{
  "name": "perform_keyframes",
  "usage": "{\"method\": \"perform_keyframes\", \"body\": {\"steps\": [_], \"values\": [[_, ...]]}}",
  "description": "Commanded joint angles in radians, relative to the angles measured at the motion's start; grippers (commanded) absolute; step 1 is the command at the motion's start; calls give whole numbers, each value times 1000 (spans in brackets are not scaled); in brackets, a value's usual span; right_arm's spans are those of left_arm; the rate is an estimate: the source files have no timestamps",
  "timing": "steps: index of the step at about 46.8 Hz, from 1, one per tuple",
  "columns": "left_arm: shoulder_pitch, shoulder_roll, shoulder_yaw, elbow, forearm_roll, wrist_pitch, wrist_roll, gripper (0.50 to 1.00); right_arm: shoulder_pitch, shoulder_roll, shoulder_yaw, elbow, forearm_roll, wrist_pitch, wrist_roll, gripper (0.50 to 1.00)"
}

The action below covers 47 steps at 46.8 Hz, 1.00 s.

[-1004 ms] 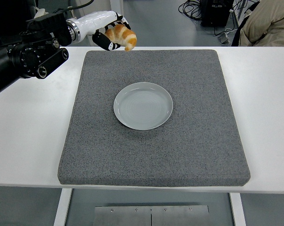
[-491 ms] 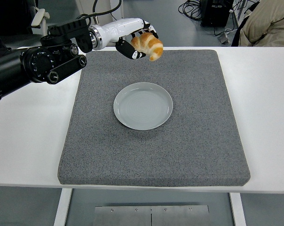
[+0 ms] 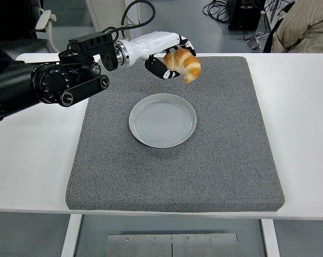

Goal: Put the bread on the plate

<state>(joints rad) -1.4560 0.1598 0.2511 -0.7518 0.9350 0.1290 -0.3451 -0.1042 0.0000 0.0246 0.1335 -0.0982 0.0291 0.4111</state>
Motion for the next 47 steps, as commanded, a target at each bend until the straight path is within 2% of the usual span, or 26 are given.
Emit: {"method": "perform_keyframes", "body": {"steps": [1,16,39,47], "values": [[6,0,2,0,5,0,0,511,0,0,0,0,0,0,0,1000],[46,-5,11,0,41,1,0,514,0,0,0,0,0,0,0,1000],[111,-6,16,0,123,61,-2,514,0,0,0,0,0,0,0,1000],[120,-6,16,0,125,64,-2,516,0,0,0,0,0,0,0,1000]]}}
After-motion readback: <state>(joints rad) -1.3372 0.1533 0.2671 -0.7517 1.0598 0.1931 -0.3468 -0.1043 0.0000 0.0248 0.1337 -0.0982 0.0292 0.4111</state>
